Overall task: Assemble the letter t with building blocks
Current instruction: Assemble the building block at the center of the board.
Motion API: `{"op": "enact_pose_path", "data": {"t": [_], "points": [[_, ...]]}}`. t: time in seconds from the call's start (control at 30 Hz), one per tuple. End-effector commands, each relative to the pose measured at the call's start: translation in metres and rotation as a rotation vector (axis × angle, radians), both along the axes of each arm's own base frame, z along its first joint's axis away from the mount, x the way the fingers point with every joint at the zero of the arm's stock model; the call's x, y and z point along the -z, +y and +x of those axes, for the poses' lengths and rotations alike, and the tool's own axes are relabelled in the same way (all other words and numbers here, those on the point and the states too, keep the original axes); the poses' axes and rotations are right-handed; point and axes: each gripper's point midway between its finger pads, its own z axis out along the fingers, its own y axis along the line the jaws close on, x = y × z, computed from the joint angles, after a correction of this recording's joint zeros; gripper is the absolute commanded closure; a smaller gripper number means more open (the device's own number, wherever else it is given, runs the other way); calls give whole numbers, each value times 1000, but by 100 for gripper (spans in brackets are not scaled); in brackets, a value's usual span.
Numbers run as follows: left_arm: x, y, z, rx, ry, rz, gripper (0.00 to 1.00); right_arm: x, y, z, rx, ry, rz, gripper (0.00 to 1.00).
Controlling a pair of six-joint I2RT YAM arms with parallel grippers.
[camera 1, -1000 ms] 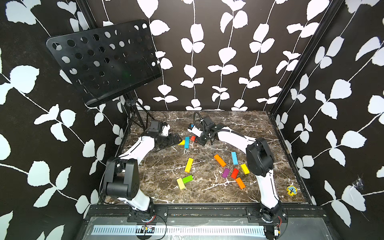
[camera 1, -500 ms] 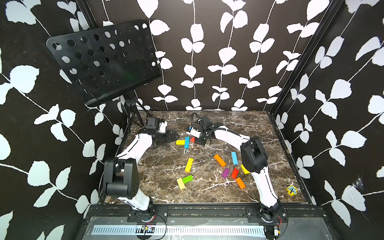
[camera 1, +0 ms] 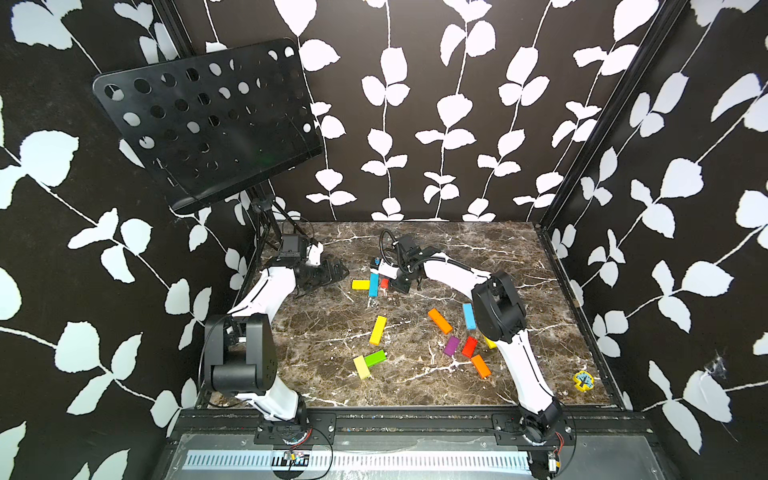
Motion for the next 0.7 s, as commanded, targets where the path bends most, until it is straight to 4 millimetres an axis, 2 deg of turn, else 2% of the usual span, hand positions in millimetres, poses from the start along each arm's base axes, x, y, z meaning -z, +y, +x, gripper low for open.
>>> {"op": "enact_pose_path", "data": {"t": [0.0,0.67], "points": [[3,2,-3,16,9,-6,1,2,0,2,-38,5,-7,92],[8,4,2,24,21,-10,1,19,1,-7,-69,69,-14,89]]}}
